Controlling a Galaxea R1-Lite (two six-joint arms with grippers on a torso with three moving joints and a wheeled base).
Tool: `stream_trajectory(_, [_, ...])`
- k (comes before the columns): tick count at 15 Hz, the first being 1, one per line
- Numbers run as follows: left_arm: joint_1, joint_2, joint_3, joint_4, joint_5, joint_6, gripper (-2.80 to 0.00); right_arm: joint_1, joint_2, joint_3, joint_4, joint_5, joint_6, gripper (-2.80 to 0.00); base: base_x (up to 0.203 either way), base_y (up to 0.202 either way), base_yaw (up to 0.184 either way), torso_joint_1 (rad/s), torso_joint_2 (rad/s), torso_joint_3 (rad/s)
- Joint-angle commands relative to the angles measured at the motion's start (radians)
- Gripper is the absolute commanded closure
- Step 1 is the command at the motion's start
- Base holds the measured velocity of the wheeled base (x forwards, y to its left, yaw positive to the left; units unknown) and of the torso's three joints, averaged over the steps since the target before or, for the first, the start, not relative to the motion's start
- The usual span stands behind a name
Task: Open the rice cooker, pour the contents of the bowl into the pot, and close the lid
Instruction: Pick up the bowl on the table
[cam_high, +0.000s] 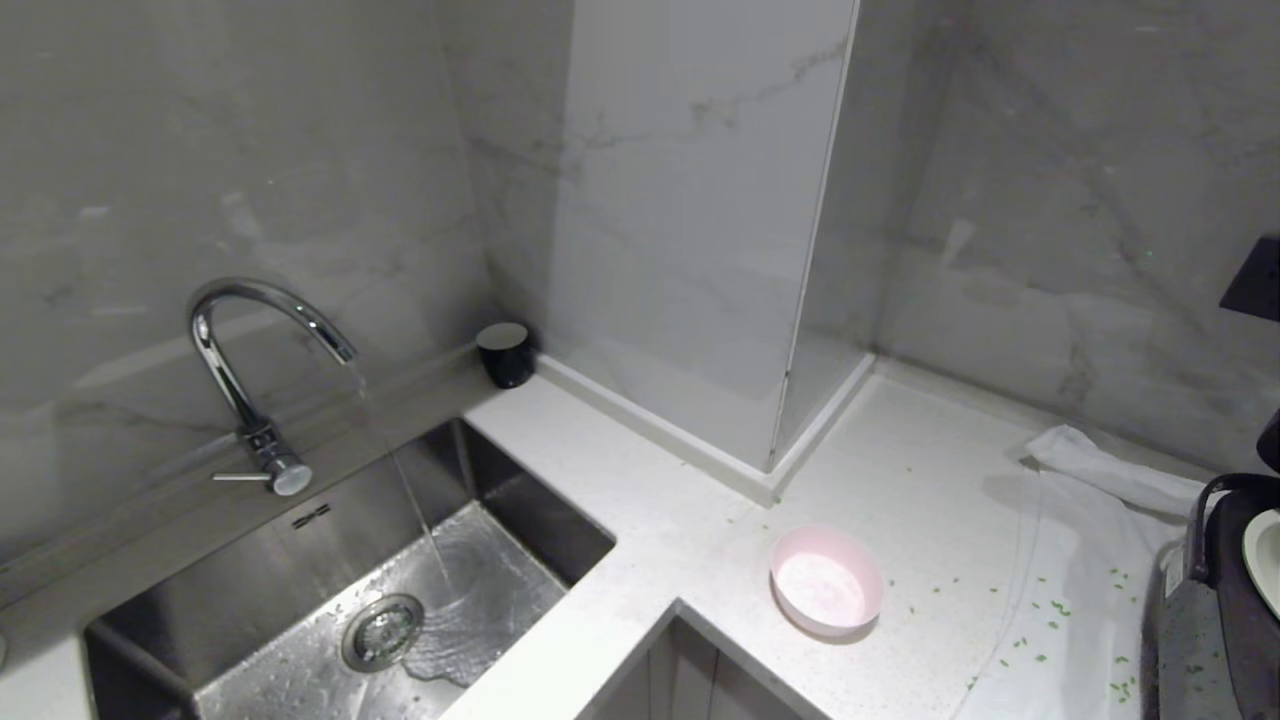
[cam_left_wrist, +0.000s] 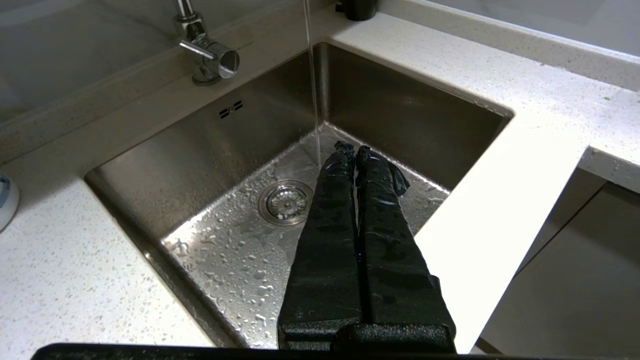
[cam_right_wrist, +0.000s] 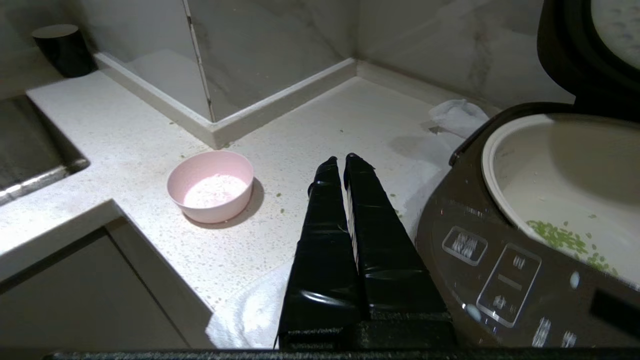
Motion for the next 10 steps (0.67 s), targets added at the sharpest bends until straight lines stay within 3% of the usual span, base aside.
stream_trajectory(1, [0.0, -0.002, 0.0, 0.002, 0.0, 0.001, 0.0, 0.001, 0.266, -0.127, 0.004, 0.031, 0.013, 0.0, 0.0, 0.0, 0.0, 0.0, 0.0, 0.0])
stream_trajectory(6, [0.0, -0.002, -0.002, 0.004, 0.0, 0.001, 0.0, 0.033, 0.878, -0.44, 0.009, 0.162, 0.076, 0.0, 0.0, 0.0, 0.0, 0.0, 0.0, 0.0])
stream_trajectory(10, [0.0, -0.002, -0.002, 0.004, 0.0, 0.001, 0.0, 0.195, 1.267, -0.612, 0.032, 0.206, 0.212, 0.0, 0.0, 0.0, 0.0, 0.0, 0.0, 0.0])
